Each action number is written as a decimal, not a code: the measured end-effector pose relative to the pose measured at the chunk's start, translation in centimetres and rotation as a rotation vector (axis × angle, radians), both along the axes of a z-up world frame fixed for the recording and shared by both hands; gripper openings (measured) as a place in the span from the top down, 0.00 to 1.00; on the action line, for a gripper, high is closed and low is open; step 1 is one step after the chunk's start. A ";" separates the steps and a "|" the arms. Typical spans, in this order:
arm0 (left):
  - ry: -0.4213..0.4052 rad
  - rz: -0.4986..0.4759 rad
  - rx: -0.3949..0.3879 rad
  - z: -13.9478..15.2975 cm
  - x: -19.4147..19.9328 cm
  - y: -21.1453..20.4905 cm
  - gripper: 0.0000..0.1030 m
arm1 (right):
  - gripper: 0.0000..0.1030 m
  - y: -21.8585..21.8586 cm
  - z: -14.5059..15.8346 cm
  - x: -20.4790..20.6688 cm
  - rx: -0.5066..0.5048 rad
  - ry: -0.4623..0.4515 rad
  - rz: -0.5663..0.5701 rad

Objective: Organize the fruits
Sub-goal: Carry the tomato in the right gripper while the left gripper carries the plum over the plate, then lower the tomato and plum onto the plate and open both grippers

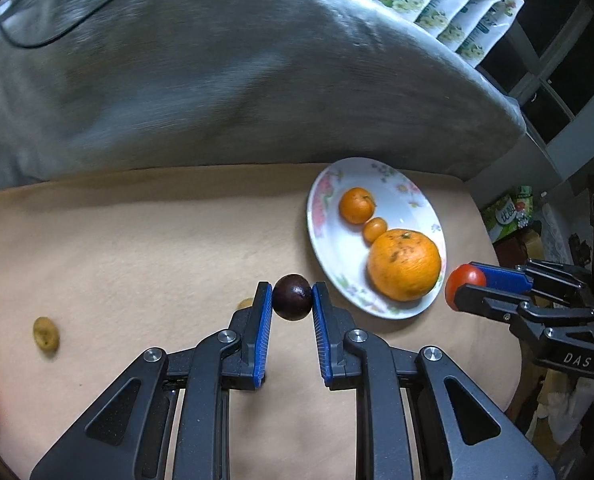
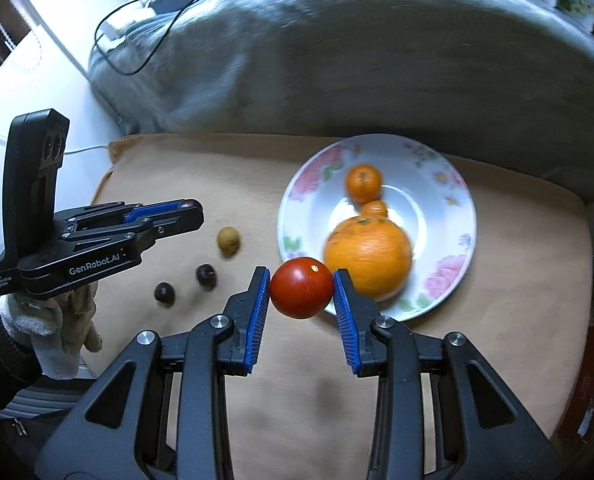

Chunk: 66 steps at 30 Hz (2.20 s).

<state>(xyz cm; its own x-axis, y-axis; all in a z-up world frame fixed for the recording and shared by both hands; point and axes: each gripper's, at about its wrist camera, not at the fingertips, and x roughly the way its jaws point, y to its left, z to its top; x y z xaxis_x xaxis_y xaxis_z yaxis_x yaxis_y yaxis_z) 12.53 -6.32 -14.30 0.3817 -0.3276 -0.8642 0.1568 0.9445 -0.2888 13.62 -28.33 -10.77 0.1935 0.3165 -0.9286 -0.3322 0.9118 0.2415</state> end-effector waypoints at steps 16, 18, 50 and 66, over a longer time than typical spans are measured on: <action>0.005 -0.031 -0.001 -0.8 2.1 -4.1 0.82 | 0.67 -4.6 -1.2 2.8 -0.020 0.011 -0.035; 0.005 -0.033 0.002 -0.9 2.3 -4.5 0.82 | 0.67 -5.0 -1.5 3.2 -0.017 0.014 -0.039; 0.005 -0.058 0.019 -1.1 3.1 -7.5 0.82 | 0.67 -6.6 -2.9 5.0 -0.004 0.029 -0.036; -0.008 -0.065 0.036 -0.8 2.8 -7.9 0.66 | 0.34 -6.7 -1.5 5.4 0.006 -0.028 -0.055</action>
<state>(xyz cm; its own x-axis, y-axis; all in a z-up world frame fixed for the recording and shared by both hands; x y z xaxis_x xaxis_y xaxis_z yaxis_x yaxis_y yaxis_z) 15.35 -14.18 -15.07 0.3678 -0.3204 -0.8729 0.2203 0.9421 -0.2530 19.00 -35.06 -12.32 0.2370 0.3103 -0.9206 -0.2885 0.9274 0.2383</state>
